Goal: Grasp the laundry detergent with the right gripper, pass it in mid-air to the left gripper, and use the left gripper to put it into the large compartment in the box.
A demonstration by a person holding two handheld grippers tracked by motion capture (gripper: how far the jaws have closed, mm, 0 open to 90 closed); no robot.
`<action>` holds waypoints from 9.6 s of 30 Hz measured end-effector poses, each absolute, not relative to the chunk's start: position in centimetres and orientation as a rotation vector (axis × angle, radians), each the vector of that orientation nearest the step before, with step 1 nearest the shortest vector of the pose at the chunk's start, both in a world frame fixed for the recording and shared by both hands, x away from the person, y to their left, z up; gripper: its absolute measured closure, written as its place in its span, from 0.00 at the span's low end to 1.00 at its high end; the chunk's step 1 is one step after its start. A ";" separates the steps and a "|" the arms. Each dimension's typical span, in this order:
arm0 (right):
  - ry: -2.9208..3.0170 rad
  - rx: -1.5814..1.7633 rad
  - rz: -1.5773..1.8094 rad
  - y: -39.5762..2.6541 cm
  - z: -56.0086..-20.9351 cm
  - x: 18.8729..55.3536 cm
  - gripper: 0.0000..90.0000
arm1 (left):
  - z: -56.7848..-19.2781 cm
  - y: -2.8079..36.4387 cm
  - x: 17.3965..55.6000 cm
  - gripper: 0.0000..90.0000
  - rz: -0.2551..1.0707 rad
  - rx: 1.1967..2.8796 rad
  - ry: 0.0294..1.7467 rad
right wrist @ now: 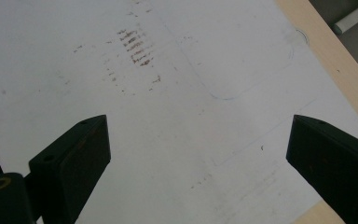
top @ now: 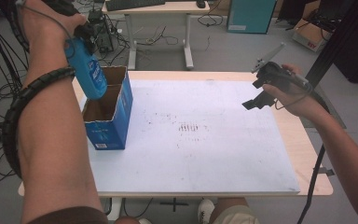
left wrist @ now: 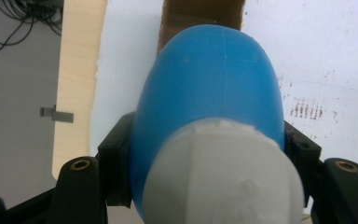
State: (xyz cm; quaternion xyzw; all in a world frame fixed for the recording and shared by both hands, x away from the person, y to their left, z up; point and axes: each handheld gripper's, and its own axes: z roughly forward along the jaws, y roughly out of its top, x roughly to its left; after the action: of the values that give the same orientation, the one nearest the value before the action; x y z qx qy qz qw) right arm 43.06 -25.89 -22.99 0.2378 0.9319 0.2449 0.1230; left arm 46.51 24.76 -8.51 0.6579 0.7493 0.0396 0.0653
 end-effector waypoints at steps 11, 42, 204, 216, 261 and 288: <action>2.725 0.695 0.690 -25.7 -23.2 42.9 0.07 | -11.6 24.4 46.7 0.41 0.079 2.002 2.263; 2.739 0.668 0.677 -25.1 -24.1 42.8 0.07 | -20.1 24.3 46.1 0.41 0.060 2.074 2.229; 2.717 0.668 0.644 -25.3 -24.2 43.1 0.07 | -27.4 23.5 46.4 0.40 0.029 2.164 2.176; 2.715 0.658 0.640 -25.3 -23.9 43.0 0.07 | -27.3 23.5 46.4 0.40 0.025 2.163 2.180; 2.720 0.663 0.625 -25.4 -24.0 43.0 0.07 | -27.4 23.6 46.4 0.40 0.016 2.157 2.178; 2.712 0.674 0.636 -25.4 -24.1 43.0 0.07 | -27.4 23.5 46.2 0.38 0.030 2.168 2.171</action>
State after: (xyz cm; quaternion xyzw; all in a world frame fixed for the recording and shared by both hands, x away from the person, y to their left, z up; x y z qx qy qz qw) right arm 42.98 -25.43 -24.09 0.2331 0.9373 0.2197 0.1376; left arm 46.24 23.48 -27.36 0.7061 0.7071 0.0098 0.0367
